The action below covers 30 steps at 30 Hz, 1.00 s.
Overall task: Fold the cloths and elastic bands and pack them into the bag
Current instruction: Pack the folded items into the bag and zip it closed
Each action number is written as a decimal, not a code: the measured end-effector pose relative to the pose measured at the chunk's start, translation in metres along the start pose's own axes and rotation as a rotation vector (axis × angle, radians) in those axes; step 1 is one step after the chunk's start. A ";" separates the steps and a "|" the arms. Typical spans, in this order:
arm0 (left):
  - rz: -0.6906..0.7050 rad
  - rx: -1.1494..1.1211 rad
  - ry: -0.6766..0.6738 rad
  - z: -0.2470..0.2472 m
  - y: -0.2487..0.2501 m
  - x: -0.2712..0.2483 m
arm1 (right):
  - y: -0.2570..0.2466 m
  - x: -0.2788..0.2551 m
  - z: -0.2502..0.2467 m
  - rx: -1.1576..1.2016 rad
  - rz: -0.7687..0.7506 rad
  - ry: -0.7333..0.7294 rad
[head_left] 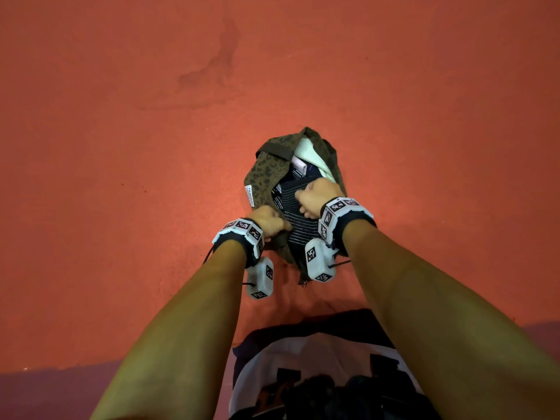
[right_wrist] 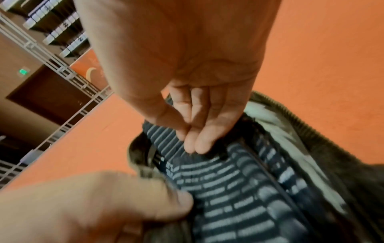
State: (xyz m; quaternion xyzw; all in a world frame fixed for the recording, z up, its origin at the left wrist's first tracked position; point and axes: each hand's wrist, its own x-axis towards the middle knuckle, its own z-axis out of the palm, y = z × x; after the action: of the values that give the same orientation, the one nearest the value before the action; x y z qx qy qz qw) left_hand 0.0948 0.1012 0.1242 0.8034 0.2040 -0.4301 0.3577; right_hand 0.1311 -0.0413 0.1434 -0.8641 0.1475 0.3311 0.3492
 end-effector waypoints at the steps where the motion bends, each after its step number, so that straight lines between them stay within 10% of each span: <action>1: 0.004 0.014 0.018 0.000 0.000 0.002 | 0.001 0.001 -0.006 0.029 0.003 0.038; 6: 0.051 0.121 0.173 -0.002 0.005 0.003 | 0.009 0.001 -0.016 -0.082 -0.040 0.207; 30: 0.188 0.035 0.397 -0.024 0.013 0.028 | -0.004 0.027 0.016 -0.201 -0.109 -0.047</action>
State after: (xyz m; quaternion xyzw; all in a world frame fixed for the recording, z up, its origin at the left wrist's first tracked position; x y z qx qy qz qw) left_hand 0.1316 0.1112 0.1147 0.8940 0.1871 -0.2315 0.3349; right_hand 0.1452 -0.0283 0.1186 -0.8935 0.0581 0.3447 0.2818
